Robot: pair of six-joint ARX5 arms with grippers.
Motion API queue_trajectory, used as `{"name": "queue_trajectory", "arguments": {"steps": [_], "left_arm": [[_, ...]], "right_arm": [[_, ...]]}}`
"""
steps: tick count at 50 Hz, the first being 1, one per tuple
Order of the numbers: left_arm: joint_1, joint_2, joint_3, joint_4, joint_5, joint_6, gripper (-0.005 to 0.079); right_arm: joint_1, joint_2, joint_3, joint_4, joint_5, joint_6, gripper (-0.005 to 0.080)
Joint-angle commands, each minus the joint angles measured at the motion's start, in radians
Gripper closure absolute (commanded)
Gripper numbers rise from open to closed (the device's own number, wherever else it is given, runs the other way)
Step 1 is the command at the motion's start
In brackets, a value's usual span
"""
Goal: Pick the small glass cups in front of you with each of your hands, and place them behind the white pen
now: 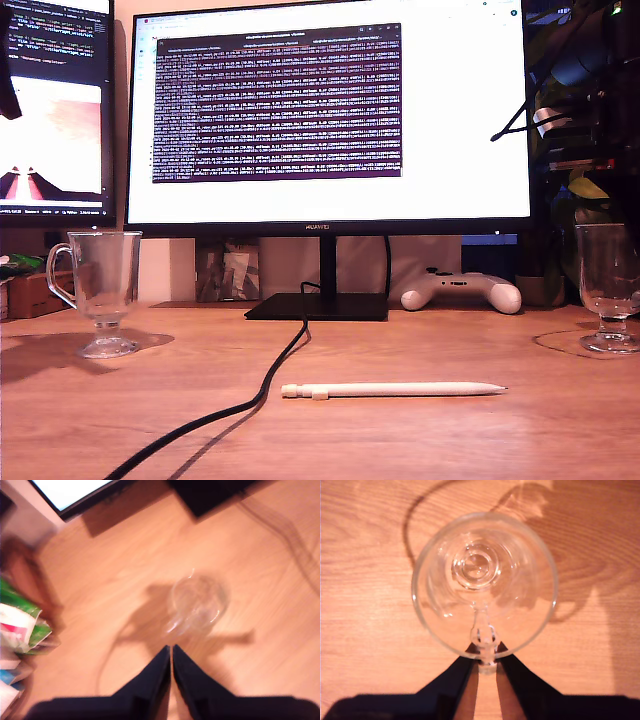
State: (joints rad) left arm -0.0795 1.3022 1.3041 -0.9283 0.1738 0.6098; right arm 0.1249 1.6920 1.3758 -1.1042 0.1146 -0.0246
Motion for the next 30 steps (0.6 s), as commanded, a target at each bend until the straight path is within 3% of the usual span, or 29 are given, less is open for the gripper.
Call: {"name": "queue_trajectory", "arguments": {"steps": [1,12,30], "left_arm": [[0.006,0.073,0.025,-0.04,-0.002,0.093,0.0764],[0.006,0.21,0.095,-0.066,0.017,0.346,0.0764],[0.006,0.359,0.258,-0.131,0.027,0.53,0.0765]], "right_arm": [[-0.003,0.007,0.006,0.011,0.0,-0.002,0.0763],[-0.003,0.007,0.006,0.018,-0.001,-0.003,0.0763],[-0.003,0.007,0.006,0.063,-0.007,-0.003,0.0763]]}}
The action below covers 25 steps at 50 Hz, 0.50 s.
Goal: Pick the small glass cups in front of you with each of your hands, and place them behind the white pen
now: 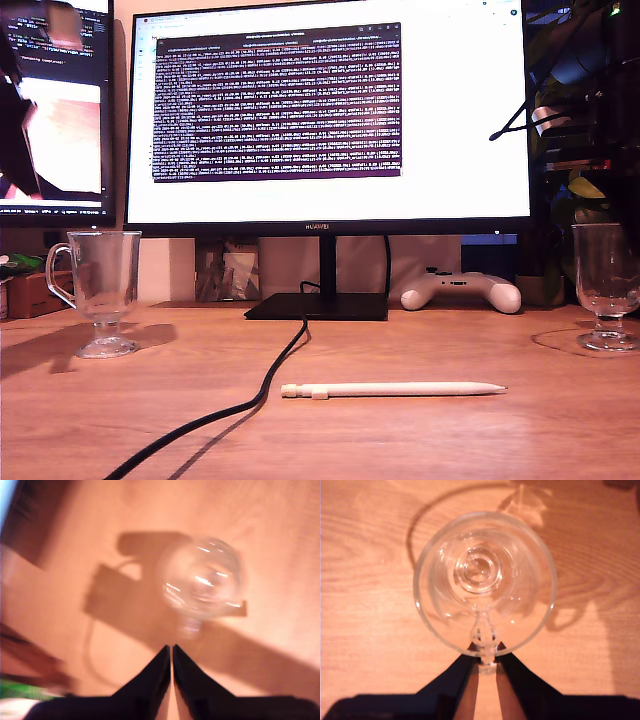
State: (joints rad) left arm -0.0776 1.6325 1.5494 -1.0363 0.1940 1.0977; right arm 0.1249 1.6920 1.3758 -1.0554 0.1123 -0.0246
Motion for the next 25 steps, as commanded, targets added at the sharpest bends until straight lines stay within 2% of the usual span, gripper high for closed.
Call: {"name": "queue_trajectory", "arguments": {"steps": [1,6,16,25], "left_arm": [[0.004,0.04,0.024,-0.034,0.007,0.045,0.0765],[0.007,0.083,0.062,-0.1,0.008,0.077,0.0765],[0.007,0.133,0.063,-0.165,0.002,0.113,0.0765],[0.006,0.159,0.063,-0.177,0.001,0.116,0.0764]], "right_arm": [[-0.003,0.007,0.006,0.015,-0.006,-0.003,0.0763],[-0.003,0.007,0.006,0.026,-0.01,-0.003,0.0763],[-0.003,0.007,0.006,0.041,-0.013,-0.003,0.0763],[-0.003,0.007,0.006,0.042,-0.027,-0.003,0.0763]]}}
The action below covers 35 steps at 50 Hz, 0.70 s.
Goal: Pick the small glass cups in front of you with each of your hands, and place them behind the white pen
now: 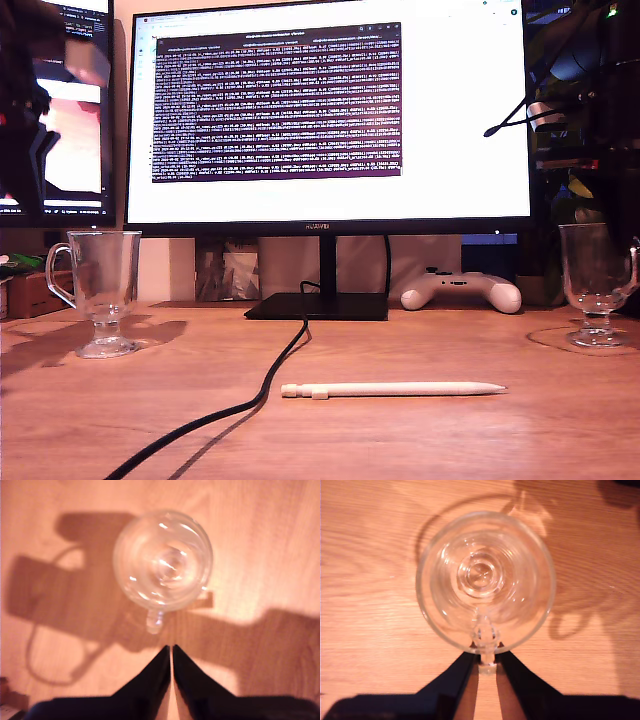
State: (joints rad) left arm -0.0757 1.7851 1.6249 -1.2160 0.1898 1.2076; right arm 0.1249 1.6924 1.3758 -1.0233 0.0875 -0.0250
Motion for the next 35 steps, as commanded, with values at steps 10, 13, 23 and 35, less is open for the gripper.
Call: {"name": "queue_trajectory", "arguments": {"steps": [10,13,23,35], "left_arm": [[0.0,0.007,-0.013,0.06,-0.026,-0.005,0.0591],[-0.009,0.007,-0.013,0.064,-0.04,-0.005,0.0532],[-0.035,0.008,-0.013,0.077,-0.057,-0.005,0.0529],[-0.062,0.038,-0.013,0.072,-0.091,-0.005,0.0528]], "right_arm": [[-0.003,0.007,0.006,0.011,-0.01,-0.002,0.0763],[-0.003,0.007,0.006,0.012,-0.011,-0.002,0.0763],[-0.003,0.007,0.006,0.022,-0.015,-0.002,0.0763],[-0.003,0.007,0.006,0.032,-0.038,-0.001,0.0763]]}}
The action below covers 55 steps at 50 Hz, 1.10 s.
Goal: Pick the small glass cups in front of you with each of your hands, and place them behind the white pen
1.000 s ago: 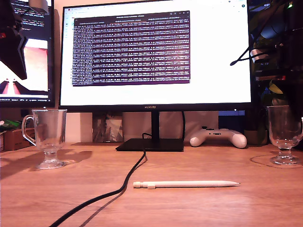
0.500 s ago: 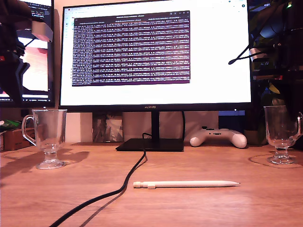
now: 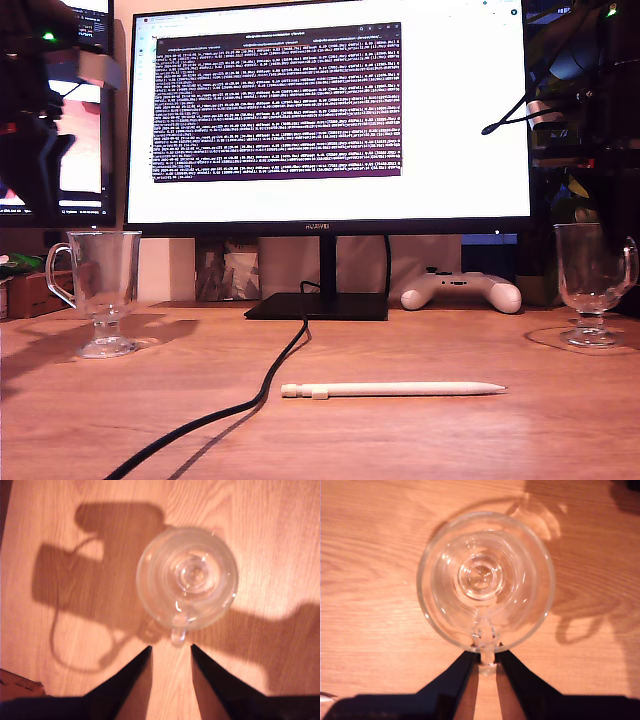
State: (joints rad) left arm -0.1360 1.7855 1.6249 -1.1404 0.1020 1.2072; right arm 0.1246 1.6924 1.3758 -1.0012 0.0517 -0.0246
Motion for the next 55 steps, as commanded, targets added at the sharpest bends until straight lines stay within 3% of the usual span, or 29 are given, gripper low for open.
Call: {"name": "queue_trajectory", "arguments": {"steps": [1,37,46,53,55], "left_arm": [[-0.002,0.043,-0.013,-0.006,-0.006,-0.004,0.0528],[-0.01,0.137,-0.013,0.031,0.035,-0.007,0.053],[-0.011,0.148,-0.013,0.028,0.047,-0.022,0.0616],[-0.011,0.148,-0.013,0.029,0.048,-0.021,0.0769],[-0.011,0.148,-0.013,0.031,0.048,-0.021,0.0766]], "right_arm": [[-0.002,0.007,0.006,0.01,-0.002,-0.002,0.0763],[-0.002,0.007,0.006,0.015,-0.002,0.002,0.0763],[-0.002,0.007,0.006,0.014,-0.002,0.002,0.0763],[-0.002,0.007,0.006,0.015,-0.002,0.003,0.0763],[-0.002,0.007,0.006,0.016,-0.002,0.009,0.0763]]}}
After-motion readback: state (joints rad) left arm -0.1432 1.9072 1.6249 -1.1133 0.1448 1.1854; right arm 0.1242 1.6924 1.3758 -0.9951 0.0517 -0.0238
